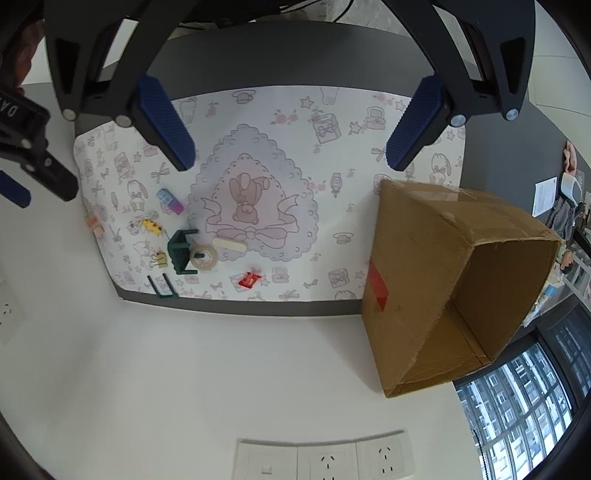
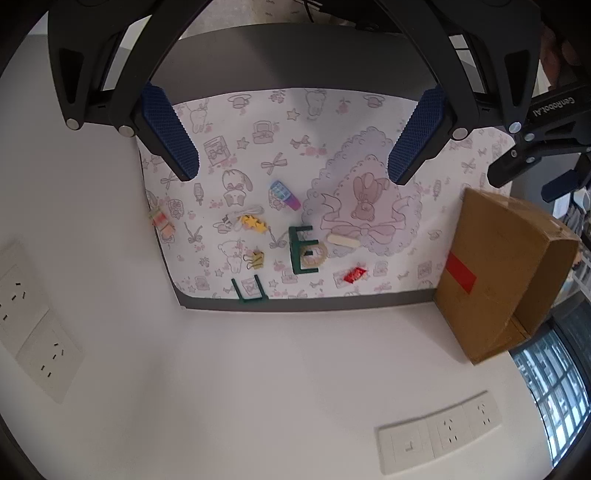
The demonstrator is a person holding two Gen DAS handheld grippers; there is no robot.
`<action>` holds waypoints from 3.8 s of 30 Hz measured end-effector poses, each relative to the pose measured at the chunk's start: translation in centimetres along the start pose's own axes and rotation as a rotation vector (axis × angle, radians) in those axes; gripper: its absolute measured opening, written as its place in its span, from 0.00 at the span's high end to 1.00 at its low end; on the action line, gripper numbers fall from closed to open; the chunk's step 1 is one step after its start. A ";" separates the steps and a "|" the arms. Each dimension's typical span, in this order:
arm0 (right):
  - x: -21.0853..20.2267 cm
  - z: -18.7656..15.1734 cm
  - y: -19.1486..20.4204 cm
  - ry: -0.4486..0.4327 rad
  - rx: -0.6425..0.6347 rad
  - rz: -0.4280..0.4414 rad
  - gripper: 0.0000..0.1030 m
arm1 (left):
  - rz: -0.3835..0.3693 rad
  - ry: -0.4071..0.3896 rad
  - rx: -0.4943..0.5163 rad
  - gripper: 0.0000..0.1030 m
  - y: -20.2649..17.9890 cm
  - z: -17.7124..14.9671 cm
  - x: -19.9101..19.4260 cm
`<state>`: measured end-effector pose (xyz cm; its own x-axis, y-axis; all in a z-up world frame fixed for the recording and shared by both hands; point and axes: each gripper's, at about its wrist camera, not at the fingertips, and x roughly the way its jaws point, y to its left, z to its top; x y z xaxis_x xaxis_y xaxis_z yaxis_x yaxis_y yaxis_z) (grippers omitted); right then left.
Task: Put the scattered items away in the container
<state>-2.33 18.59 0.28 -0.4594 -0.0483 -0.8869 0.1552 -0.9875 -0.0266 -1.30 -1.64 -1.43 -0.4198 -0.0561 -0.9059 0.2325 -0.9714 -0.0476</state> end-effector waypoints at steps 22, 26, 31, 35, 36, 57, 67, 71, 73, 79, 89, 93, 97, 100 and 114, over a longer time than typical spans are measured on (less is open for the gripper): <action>8.5 1.2 -6.4 0.084 0.020 0.007 0.10 | -0.005 0.088 -0.001 0.00 -5.7 2.7 7.9; 11.7 1.5 -8.4 0.117 0.046 0.035 0.16 | 0.005 0.129 -0.012 0.00 -7.8 2.9 11.2; 15.0 1.8 -10.1 0.146 0.055 0.047 0.26 | 0.016 0.173 -0.035 0.00 -10.0 3.0 14.8; 17.5 2.0 -11.0 0.167 0.063 0.063 0.30 | 0.003 0.199 -0.052 0.03 -11.3 2.9 16.8; 17.9 1.9 -11.2 0.169 0.066 0.069 0.31 | -0.002 0.204 -0.054 0.04 -11.7 2.8 17.3; 25.3 0.8 -13.5 0.288 0.115 0.136 0.54 | -0.028 0.277 -0.135 0.10 -16.0 3.2 24.0; 26.1 0.9 -14.2 0.306 0.092 0.200 0.57 | 0.004 0.352 -0.140 0.31 -17.2 2.6 26.8; 26.3 0.9 -14.0 0.319 0.102 0.236 0.57 | 0.036 0.344 -0.130 0.40 -17.4 2.6 26.8; 26.5 0.8 -13.9 0.326 0.117 0.249 0.57 | 0.047 0.335 -0.127 0.47 -17.4 2.6 26.6; 27.2 0.6 -13.5 0.345 0.167 0.280 0.57 | 0.047 0.327 -0.121 0.68 -16.6 2.6 26.1; 27.7 1.5 -11.7 0.317 0.075 0.194 0.72 | 0.021 0.324 -0.136 0.82 -15.0 1.2 25.5; 27.7 1.6 -11.7 0.316 0.053 0.207 0.76 | 0.014 0.330 -0.148 0.82 -13.8 0.1 24.7; 27.6 1.6 -12.3 0.319 0.066 0.223 0.79 | 0.018 0.331 -0.154 0.82 -12.9 -0.5 24.1; 26.8 1.7 -12.5 0.300 0.062 0.225 0.79 | 0.022 0.323 -0.160 0.82 -12.1 -0.8 23.5; 21.2 2.3 -9.5 0.228 0.022 0.220 0.79 | -0.046 0.211 -0.123 0.82 -9.6 -0.2 19.0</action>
<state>-15.50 26.56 -17.20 -0.2083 -0.2285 -0.9510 0.2090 -0.9603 0.1849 -11.34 6.68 -18.29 -0.2425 0.0495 -0.9689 0.3276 -0.9358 -0.1299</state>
